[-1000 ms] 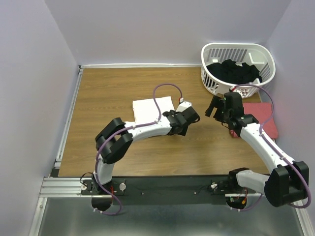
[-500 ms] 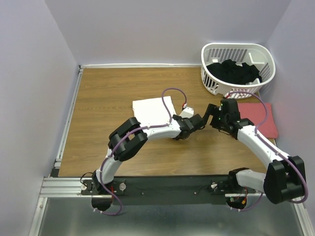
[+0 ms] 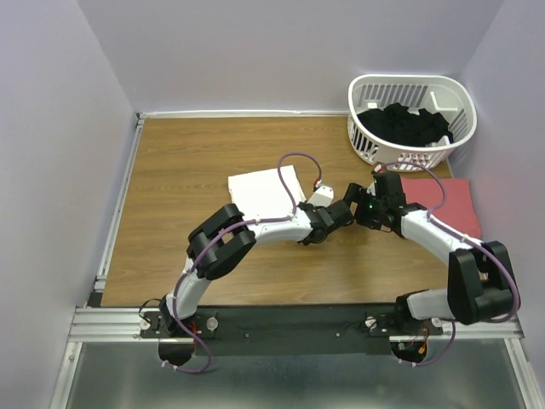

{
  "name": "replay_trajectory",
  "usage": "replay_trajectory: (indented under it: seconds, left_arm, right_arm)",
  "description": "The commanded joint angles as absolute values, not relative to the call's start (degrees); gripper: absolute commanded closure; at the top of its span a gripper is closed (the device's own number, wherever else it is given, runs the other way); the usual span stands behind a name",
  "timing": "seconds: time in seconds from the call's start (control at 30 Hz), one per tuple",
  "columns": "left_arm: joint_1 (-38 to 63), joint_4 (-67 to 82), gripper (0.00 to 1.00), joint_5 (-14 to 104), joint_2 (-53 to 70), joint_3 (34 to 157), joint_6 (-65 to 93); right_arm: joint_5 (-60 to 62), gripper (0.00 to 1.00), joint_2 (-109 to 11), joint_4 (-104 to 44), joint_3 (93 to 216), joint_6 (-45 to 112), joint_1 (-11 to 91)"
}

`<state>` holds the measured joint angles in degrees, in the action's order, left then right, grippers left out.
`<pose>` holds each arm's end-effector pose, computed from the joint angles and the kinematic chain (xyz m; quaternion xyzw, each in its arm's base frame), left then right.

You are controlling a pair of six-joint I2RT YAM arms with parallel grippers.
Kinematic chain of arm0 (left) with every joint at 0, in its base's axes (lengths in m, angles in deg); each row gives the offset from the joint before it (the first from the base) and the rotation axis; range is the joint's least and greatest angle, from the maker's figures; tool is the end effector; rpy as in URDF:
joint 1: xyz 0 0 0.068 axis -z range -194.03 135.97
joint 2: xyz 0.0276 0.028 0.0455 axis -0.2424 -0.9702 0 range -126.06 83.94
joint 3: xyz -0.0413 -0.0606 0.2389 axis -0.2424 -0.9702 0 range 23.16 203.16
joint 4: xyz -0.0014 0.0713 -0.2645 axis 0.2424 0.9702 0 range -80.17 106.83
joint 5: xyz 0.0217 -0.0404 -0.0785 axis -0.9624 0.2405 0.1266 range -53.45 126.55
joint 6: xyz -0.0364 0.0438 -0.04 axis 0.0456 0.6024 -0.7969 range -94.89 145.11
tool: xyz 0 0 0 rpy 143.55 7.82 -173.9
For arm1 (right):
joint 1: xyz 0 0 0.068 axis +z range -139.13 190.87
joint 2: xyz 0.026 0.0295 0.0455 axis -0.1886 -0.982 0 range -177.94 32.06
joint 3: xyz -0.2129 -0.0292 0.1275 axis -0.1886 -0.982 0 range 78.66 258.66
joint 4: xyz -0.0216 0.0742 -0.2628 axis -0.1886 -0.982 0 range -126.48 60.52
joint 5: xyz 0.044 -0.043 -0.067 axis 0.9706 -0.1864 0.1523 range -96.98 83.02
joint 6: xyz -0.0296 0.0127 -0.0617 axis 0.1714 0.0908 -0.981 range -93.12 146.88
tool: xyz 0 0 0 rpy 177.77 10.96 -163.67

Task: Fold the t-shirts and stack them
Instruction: Neatly place the folded tshirt to the corner

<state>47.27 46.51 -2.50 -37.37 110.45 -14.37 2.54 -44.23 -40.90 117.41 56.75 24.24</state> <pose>0.2384 -0.3614 0.1126 0.1208 0.9230 0.0884 0.3546 0.2797 0.0760 0.1392 0.1052 0.9278 0.2009 0.2961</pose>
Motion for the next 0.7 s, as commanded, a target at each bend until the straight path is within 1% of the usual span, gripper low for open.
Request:
replay_trajectory:
  seconds: [0.0, 0.13, 0.2, 0.3, 0.33, 0.47, 0.53, 0.63, 0.67]
  left_arm:
    - [47.7, 44.2, 1.0, -1.6, -32.2, 104.9, -15.2]
    - [47.7, 39.0, 1.0, 4.2, -25.5, 99.6, -14.1]
    - [47.7, 38.2, 1.0, 5.9, -24.1, 98.6, -14.4]
    - [47.8, 38.0, 1.0, 6.6, -23.5, 98.1, -14.8]
    - [47.8, 37.6, 1.0, 6.7, -23.0, 97.8, -14.9]
    - [47.8, 36.1, 1.0, 8.2, -21.9, 97.4, -14.4]
    - [47.9, 35.3, 1.0, 9.2, -21.4, 97.4, -14.3]
    - [48.0, 35.1, 1.0, 9.8, -20.8, 97.5, -14.4]
    - [48.0, 35.1, 1.0, 9.9, -20.6, 97.5, -14.6]
  right_arm:
    - [14.2, 0.0, -49.4, -33.1, 120.2, 60.5, 23.8]
    - [21.8, 0.0, -57.0, -23.2, 122.6, 66.8, 23.9]
    - [25.9, 0.0, -62.2, -19.3, 124.4, 68.9, 23.8]
    - [30.7, 0.0, -67.0, -14.3, 125.3, 72.3, 24.3]
    - [32.8, 0.0, -69.7, -10.4, 125.3, 74.8, 24.7]
    - [34.6, 0.0, -76.3, -9.8, 129.5, 75.4, 28.3]
    - [34.9, 0.02, -79.0, -10.5, 131.0, 75.1, 31.4]
    - [32.8, 0.09, -80.9, -14.7, 134.5, 72.3, 35.2]
    - [31.2, 0.15, -81.9, -16.0, 135.8, 71.6, 36.4]
